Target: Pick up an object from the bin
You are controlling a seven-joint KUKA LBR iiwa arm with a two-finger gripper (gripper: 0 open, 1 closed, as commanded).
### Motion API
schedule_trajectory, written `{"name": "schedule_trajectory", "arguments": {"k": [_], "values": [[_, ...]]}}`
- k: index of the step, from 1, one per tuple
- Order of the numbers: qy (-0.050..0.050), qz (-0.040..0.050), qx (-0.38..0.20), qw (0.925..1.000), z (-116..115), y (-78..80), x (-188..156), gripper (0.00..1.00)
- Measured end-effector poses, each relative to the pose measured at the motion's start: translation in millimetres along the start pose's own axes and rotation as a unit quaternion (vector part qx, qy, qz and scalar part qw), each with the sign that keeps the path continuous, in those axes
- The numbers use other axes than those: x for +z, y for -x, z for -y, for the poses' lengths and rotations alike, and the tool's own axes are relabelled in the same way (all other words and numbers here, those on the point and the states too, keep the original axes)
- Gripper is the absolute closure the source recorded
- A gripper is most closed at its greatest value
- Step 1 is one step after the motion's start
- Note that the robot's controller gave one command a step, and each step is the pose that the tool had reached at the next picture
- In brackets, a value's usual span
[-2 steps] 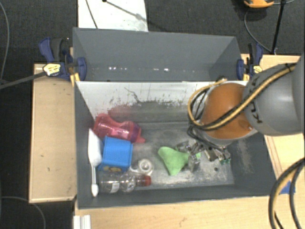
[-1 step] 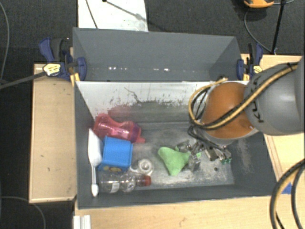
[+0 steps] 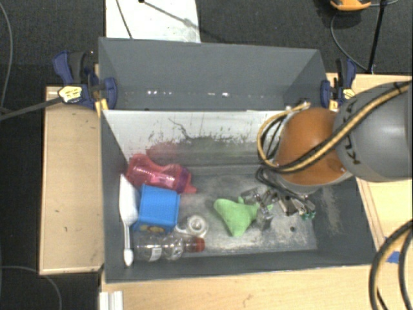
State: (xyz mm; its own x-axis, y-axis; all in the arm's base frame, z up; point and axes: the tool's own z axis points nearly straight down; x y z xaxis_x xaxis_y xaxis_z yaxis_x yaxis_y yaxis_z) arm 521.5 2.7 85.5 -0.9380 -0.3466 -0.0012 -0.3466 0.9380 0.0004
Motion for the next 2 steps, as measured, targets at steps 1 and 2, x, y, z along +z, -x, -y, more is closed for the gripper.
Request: {"name": "schedule_trajectory", "arguments": {"k": [1,2], "values": [[0.0,-0.0007,0.0,1.0,0,-0.2,-10,1.0],[0.0,-0.0001,-0.001,1.0,0,-0.1,-24,1.0]]}}
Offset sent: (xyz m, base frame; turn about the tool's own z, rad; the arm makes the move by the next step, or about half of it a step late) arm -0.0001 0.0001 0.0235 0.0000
